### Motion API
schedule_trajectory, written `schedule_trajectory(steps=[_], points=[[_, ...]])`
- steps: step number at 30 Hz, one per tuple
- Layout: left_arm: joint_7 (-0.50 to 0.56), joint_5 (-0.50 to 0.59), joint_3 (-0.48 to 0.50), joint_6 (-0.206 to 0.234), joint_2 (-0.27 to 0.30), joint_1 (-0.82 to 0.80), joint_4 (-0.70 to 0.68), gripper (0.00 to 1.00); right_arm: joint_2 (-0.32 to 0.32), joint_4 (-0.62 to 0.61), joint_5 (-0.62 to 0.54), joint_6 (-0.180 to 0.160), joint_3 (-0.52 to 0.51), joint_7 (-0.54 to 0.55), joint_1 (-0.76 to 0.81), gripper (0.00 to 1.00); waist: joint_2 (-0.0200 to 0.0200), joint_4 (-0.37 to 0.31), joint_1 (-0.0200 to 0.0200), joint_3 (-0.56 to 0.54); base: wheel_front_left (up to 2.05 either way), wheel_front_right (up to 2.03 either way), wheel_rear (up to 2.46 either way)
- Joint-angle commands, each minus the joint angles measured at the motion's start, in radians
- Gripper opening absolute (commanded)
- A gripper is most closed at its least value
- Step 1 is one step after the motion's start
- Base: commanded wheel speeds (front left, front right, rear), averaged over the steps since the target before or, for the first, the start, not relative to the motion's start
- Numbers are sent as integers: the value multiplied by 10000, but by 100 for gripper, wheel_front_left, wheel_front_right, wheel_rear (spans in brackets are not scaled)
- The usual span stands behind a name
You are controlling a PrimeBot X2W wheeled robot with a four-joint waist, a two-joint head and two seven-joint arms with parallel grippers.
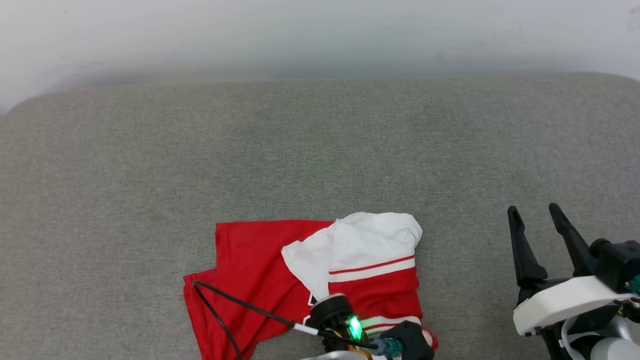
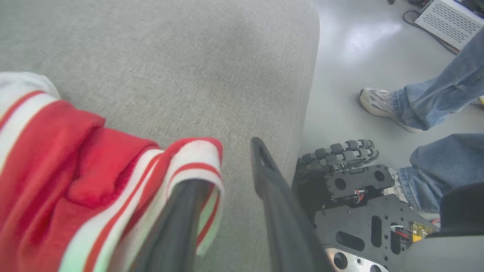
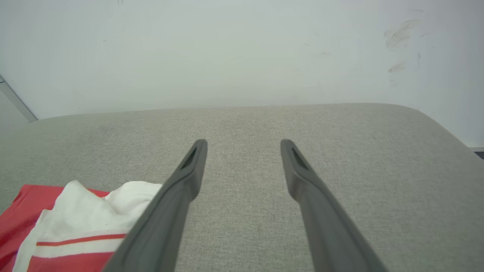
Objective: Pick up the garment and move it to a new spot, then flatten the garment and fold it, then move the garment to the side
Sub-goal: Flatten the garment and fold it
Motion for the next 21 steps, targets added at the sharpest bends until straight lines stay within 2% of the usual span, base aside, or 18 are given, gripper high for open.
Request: schedule_trajectory(steps=[1, 4, 9, 15, 21], points=[[-293, 218, 50, 77, -24, -100, -14, 100, 12, 23, 69, -3, -32, -57, -56, 100, 0, 70, 0, -32, 0, 0, 0], [-946, 511, 259, 370, -20, -132, -404, 100, 12, 76, 75, -3, -85, -67, 84, 100, 0, 193, 0, -179, 0, 0, 0], [-1437, 631, 763, 1035, 392, 73, -1234, 100, 12, 83, 48, -3, -115, -13, 214, 100, 0, 370, 0, -485, 0, 0, 0], [-1361, 399, 1521, 1758, 1112, 127, -2050, 100, 12, 24, 85, -3, -145, 37, 275, 100, 0, 465, 0, -712, 0, 0, 0], [-944, -25, 2461, 2571, 2063, 214, -2389, 100, 12, -10, 121, -3, -114, 43, 361, 100, 0, 407, 0, -808, 0, 0, 0]])
